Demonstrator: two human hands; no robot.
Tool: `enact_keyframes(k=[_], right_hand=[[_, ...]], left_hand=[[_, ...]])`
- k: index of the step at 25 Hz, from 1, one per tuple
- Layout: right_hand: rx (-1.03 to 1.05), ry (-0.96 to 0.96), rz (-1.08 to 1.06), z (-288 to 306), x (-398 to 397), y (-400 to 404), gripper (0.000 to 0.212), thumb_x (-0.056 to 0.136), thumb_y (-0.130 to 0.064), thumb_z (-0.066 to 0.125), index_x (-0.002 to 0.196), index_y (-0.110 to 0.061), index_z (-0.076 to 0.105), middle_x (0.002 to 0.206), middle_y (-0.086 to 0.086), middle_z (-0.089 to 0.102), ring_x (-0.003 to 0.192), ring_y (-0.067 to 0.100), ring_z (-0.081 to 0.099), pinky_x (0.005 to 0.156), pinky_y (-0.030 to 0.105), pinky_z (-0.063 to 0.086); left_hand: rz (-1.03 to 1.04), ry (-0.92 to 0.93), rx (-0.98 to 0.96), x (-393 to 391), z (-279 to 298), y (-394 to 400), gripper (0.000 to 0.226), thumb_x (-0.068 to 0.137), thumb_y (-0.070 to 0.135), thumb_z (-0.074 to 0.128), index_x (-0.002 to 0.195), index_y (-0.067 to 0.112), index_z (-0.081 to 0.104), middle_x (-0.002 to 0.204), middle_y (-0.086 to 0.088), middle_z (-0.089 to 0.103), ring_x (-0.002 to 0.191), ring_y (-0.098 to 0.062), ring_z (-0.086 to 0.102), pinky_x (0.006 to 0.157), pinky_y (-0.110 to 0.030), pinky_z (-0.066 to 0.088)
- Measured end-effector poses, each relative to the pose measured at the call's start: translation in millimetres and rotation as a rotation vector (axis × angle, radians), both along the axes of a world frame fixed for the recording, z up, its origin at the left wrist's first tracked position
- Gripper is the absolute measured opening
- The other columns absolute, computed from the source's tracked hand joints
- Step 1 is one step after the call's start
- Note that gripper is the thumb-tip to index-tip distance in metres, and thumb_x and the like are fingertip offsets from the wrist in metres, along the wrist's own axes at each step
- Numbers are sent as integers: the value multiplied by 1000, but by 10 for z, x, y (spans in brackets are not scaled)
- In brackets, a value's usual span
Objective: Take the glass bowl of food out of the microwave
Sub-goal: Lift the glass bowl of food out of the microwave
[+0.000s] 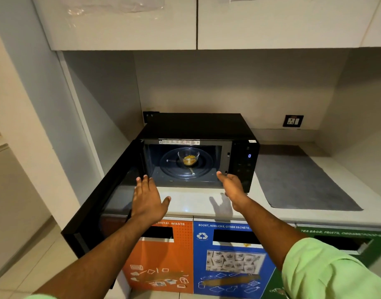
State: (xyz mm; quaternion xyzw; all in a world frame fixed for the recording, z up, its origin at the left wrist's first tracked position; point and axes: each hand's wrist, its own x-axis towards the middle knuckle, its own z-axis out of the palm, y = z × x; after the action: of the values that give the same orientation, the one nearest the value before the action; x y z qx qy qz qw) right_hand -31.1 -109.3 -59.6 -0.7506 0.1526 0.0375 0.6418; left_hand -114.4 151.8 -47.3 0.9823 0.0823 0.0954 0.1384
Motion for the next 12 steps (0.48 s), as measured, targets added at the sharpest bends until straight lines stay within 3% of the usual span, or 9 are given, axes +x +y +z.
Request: enact_keyframes(k=[3,7,12], right_hand=[[25,-1,46,-12,11,188,70,91,-53,61,147,-15,43,150,7,48,135,29,49,113,49,42],[46,-40,106,-32,318,391,70,94,-49,60,153,-19,38,158,5,42,141,28,45,117,48,38],[85,-114,107,-85,888,587,63,99,-39,57,155,-17,37,161,3,40,144,23,42,119,43,36]], left_hand=[[-2,30,-143,126,-89,-137,91,92,55,52,159,7,15,170,-11,7,158,-30,-2,127,-43,9],[31,77,-414,570,-206,-260,83,97,52,45,159,7,14,170,-11,8,158,-29,5,126,-43,13],[90,28,-776,1266,-247,-408,60,103,43,37,152,8,35,162,-13,32,147,-33,36,121,-44,29]])
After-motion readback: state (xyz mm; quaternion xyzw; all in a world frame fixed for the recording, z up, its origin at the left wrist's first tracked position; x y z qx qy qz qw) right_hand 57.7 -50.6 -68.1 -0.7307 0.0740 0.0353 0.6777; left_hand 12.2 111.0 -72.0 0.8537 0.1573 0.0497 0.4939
